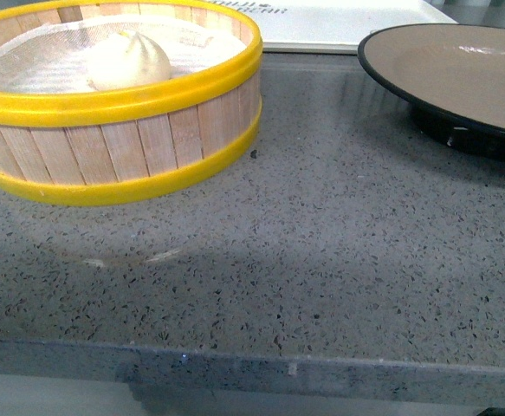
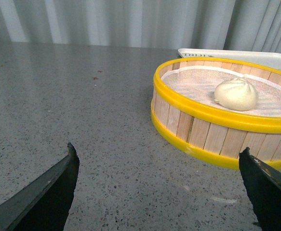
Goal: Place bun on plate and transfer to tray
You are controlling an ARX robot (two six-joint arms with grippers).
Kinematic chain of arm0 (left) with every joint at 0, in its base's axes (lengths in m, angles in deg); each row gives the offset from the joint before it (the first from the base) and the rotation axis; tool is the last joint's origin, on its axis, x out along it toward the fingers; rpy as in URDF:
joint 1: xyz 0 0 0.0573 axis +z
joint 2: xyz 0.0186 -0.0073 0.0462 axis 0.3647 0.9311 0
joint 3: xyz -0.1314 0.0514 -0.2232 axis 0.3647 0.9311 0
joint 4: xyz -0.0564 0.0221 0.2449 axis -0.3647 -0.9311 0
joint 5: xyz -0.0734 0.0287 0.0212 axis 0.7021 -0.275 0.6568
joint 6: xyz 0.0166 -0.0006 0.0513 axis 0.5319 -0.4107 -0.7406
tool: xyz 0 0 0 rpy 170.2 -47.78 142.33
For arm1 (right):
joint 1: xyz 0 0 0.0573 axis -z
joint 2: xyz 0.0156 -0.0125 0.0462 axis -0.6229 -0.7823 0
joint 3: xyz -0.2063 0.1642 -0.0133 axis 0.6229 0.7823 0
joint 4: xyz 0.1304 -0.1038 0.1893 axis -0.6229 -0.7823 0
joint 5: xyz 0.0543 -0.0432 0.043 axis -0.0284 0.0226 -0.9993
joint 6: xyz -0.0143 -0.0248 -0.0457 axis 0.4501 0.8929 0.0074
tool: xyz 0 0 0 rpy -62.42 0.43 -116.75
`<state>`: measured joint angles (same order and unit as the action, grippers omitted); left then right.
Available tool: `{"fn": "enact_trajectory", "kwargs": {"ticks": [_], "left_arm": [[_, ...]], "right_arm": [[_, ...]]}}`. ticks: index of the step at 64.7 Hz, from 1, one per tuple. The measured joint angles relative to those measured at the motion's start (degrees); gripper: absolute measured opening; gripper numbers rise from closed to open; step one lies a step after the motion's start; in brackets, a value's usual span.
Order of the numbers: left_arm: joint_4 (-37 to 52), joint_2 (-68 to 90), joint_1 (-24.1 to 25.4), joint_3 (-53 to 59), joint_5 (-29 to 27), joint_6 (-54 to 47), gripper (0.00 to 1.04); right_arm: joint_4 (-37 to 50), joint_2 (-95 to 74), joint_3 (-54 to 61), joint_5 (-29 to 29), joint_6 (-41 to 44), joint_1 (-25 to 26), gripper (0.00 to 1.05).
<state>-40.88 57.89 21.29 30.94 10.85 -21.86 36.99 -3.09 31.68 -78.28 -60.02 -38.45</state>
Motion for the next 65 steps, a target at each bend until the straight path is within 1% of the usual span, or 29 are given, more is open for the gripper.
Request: {"fn": "enact_trajectory", "kwargs": {"ticks": [65], "left_arm": [[0.0, 0.0, 0.0, 0.0, 0.0, 0.0, 0.98]], "right_arm": [[0.0, 0.0, 0.0, 0.0, 0.0, 0.0, 0.96]]}}
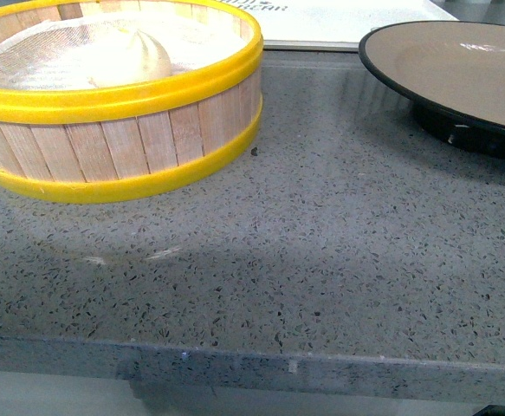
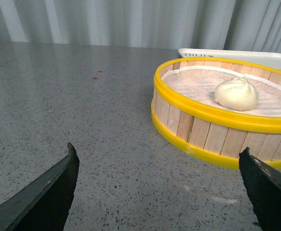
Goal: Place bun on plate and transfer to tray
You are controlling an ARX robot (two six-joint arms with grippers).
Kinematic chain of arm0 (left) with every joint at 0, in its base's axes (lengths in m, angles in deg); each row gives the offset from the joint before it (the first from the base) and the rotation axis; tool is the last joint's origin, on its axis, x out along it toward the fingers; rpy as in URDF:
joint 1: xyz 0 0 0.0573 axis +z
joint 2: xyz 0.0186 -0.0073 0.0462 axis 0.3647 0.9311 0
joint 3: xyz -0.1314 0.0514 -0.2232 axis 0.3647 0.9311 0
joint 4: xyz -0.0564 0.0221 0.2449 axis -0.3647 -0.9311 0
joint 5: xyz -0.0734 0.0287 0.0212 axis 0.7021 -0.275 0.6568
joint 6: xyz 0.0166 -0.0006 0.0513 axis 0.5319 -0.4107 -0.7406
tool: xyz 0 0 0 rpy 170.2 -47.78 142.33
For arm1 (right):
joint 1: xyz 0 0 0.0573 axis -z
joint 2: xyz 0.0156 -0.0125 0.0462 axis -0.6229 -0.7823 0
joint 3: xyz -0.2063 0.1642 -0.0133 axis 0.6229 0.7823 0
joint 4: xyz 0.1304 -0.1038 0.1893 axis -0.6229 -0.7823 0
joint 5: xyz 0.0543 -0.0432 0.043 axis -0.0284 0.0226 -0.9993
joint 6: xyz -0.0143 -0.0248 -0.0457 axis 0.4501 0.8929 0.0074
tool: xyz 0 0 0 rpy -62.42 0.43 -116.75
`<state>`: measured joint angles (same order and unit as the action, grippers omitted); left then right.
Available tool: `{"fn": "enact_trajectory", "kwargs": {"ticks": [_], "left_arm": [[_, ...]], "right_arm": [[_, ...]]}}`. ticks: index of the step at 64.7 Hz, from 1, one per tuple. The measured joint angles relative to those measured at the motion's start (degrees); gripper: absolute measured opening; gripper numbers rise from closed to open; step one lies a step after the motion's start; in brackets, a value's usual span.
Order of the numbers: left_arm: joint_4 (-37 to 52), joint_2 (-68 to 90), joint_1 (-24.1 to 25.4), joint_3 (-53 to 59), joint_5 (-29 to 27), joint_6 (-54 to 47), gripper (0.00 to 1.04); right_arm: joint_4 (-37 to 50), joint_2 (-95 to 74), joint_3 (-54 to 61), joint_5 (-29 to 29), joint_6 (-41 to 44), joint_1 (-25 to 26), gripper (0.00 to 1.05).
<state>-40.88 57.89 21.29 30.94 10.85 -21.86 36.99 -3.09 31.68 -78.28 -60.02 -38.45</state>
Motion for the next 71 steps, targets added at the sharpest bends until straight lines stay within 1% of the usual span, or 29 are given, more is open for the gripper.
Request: {"fn": "enact_trajectory", "kwargs": {"ticks": [12, 13, 15, 16, 18, 21, 24, 30, 38, 44, 47, 51, 58, 64, 71], "left_arm": [[0.0, 0.0, 0.0, 0.0, 0.0, 0.0, 0.98], [-0.7, 0.5, -0.2, -0.2, -0.8, 0.4, 0.98], [-3.3, 1.5, -0.7, -1.0, -2.6, 1.2, 0.98], [-6.7, 2.9, -1.0, -2.1, -4.4, 2.1, 0.98], [-11.7, 5.7, -1.2, -4.1, -6.0, 3.5, 0.98], [-15.8, 8.6, -0.9, -5.7, -6.3, 4.9, 0.98], [-16.9, 10.4, 0.1, -6.1, -5.6, 5.9, 0.98], [-16.4, 11.4, 2.2, -6.8, -4.0, 6.9, 0.98], [-13.3, 12.8, 5.1, -9.9, -2.3, 7.7, 0.98], [-10.3, 15.9, 5.4, -11.7, -1.7, 7.9, 0.98], [-8.0, 18.4, 4.6, -12.6, -2.2, 7.9, 0.98], [-4.0, 22.8, 1.8, -14.5, -4.3, 7.8, 0.98], [3.1, 31.9, -5.1, -19.5, -7.0, 6.2, 0.98], [7.6, 41.8, -10.7, -26.9, -7.0, 3.2, 0.98], [8.7, 52.0, -14.3, -35.5, -6.0, 0.0, 0.98]], "right_arm": [[0.0, 0.0, 0.0, 0.0, 0.0, 0.0, 0.96], [0.0, 0.0, 0.0, 0.0, 0.0, 0.0, 0.96], [0.0, 0.0, 0.0, 0.0, 0.0, 0.0, 0.96], [0.0, 0.0, 0.0, 0.0, 0.0, 0.0, 0.96], [0.0, 0.0, 0.0, 0.0, 0.0, 0.0, 0.96], [0.0, 0.0, 0.0, 0.0, 0.0, 0.0, 0.96], [0.0, 0.0, 0.0, 0.0, 0.0, 0.0, 0.96], [0.0, 0.0, 0.0, 0.0, 0.0, 0.0, 0.96], [0.0, 0.0, 0.0, 0.0, 0.0, 0.0, 0.96], [0.0, 0.0, 0.0, 0.0, 0.0, 0.0, 0.96], [0.0, 0.0, 0.0, 0.0, 0.0, 0.0, 0.96], [0.0, 0.0, 0.0, 0.0, 0.0, 0.0, 0.96], [0.0, 0.0, 0.0, 0.0, 0.0, 0.0, 0.96], [0.0, 0.0, 0.0, 0.0, 0.0, 0.0, 0.96], [0.0, 0.0, 0.0, 0.0, 0.0, 0.0, 0.96]]}}
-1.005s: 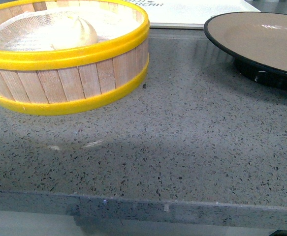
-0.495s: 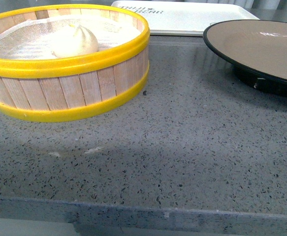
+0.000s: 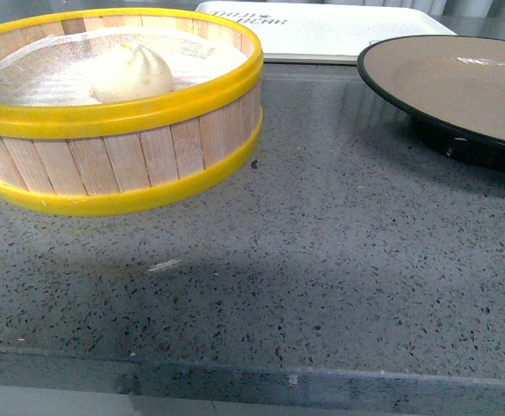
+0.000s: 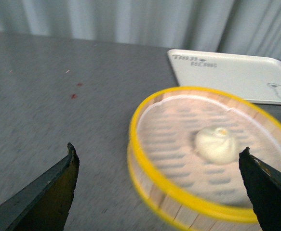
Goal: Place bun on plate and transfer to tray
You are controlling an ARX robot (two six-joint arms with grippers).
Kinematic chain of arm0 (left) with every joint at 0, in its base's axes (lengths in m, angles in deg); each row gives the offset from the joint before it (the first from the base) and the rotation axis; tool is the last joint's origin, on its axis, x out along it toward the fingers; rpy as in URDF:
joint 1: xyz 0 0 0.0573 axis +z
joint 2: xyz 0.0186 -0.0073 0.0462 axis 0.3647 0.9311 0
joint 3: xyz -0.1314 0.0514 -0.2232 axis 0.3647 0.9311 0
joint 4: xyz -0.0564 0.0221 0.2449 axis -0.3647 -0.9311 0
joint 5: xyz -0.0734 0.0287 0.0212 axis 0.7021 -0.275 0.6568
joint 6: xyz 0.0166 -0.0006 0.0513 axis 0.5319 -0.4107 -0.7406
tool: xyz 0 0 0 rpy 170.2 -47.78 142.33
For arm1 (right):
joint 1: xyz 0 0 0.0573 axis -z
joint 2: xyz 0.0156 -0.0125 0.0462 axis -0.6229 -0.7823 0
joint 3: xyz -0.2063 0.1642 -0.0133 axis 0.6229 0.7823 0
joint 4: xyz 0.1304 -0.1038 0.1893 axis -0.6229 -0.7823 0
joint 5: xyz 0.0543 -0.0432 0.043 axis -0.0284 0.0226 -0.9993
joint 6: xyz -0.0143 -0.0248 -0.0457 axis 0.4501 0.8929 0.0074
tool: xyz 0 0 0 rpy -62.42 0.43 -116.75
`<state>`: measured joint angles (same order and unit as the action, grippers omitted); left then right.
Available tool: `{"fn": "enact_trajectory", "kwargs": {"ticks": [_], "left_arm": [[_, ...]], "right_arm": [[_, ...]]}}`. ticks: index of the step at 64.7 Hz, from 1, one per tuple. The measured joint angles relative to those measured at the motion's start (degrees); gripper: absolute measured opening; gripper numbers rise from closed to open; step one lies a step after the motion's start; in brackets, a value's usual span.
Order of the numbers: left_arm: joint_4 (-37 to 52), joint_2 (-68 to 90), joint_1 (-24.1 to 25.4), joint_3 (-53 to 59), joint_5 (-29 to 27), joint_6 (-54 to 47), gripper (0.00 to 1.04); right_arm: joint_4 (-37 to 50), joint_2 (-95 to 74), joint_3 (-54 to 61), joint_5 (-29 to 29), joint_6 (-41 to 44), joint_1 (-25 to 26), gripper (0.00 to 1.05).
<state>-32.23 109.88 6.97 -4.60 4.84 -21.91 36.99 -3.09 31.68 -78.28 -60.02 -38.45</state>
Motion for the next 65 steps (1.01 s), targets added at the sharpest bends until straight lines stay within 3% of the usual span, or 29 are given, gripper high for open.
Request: {"fn": "enact_trajectory", "kwargs": {"ticks": [19, 33, 65], "left_arm": [[-10.3, 21.8, -2.9, -21.0, 5.2, -4.5, 0.98], [-15.9, 27.6, -4.7, -23.1, 6.5, -8.8, 0.98], [-18.0, 33.7, -3.9, -25.4, 3.8, -12.4, 0.98]], "right_arm": [[0.0, 0.0, 0.0, 0.0, 0.0, 0.0, 0.96], [0.0, 0.0, 0.0, 0.0, 0.0, 0.0, 0.96], [0.0, 0.0, 0.0, 0.0, 0.0, 0.0, 0.96]]}}
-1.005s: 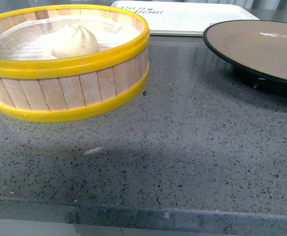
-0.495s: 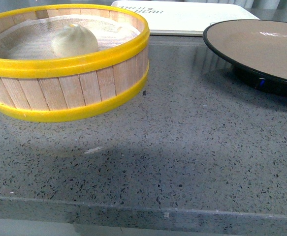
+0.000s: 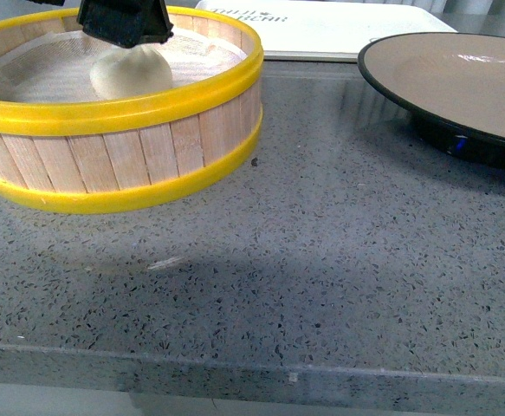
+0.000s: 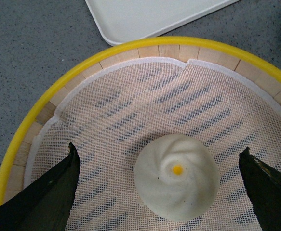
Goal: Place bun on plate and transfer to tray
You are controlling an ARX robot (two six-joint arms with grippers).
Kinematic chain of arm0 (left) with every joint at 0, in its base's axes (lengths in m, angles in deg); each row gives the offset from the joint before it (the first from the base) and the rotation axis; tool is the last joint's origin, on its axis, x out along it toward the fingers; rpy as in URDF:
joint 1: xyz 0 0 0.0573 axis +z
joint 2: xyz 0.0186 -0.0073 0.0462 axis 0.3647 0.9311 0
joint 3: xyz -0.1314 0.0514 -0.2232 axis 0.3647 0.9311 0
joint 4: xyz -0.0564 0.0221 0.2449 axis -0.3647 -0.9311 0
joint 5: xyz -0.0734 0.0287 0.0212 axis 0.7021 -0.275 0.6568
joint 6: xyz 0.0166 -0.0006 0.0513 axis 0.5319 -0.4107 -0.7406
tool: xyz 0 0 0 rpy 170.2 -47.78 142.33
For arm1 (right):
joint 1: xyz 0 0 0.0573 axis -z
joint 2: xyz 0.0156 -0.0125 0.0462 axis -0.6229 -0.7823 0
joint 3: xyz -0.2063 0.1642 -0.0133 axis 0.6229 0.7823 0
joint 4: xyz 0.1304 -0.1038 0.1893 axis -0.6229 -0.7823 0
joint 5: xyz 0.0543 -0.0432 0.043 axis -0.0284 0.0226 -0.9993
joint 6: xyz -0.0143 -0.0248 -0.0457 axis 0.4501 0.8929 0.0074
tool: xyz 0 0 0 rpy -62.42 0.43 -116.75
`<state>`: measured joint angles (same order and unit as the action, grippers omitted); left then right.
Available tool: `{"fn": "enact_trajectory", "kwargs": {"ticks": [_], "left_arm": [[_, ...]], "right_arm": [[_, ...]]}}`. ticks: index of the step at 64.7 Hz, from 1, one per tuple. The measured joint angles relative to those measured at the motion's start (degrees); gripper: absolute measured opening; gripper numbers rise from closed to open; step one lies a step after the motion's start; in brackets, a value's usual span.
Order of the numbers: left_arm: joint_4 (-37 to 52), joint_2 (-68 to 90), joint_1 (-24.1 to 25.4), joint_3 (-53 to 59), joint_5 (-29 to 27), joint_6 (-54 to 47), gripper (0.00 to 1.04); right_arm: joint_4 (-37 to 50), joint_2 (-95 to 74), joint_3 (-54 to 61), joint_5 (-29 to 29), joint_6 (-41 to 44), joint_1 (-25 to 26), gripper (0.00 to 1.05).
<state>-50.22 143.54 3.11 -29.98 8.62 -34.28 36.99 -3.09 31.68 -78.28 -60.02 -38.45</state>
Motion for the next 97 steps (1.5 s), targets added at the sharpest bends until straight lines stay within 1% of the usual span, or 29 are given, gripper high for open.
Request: {"fn": "enact_trajectory", "kwargs": {"ticks": [20, 47, 50, 52, 53, 67, 73, 79, 97], "left_arm": [[-1.3, 0.8, -0.9, -0.1, -2.0, -3.0, 0.98], [-1.0, 1.9, -3.0, -0.5, -2.1, -4.0, 0.98], [-0.9, 2.0, -3.1, -0.5, -2.1, -4.1, 0.92], [-0.9, 2.1, -3.2, -0.5, -2.1, -4.1, 0.85], [-0.9, 2.2, -3.3, -0.5, -2.1, -4.1, 0.83], [-0.9, 2.6, -3.3, -0.5, -1.9, -4.2, 0.33], [-0.9, 2.6, -3.3, -0.5, -1.9, -4.2, 0.21], [-0.9, 2.6, -3.3, -0.5, -1.8, -4.1, 0.04], [-1.0, 2.6, -3.2, -0.6, -1.7, -4.2, 0.04]], "right_arm": [[0.0, 0.0, 0.0, 0.0, 0.0, 0.0, 0.96], [0.0, 0.0, 0.0, 0.0, 0.0, 0.0, 0.96], [0.0, 0.0, 0.0, 0.0, 0.0, 0.0, 0.96], [0.0, 0.0, 0.0, 0.0, 0.0, 0.0, 0.96], [0.0, 0.0, 0.0, 0.0, 0.0, 0.0, 0.96], [0.0, 0.0, 0.0, 0.0, 0.0, 0.0, 0.96], [0.0, 0.0, 0.0, 0.0, 0.0, 0.0, 0.96], [0.0, 0.0, 0.0, 0.0, 0.0, 0.0, 0.96], [0.0, 0.0, 0.0, 0.0, 0.0, 0.0, 0.96]]}}
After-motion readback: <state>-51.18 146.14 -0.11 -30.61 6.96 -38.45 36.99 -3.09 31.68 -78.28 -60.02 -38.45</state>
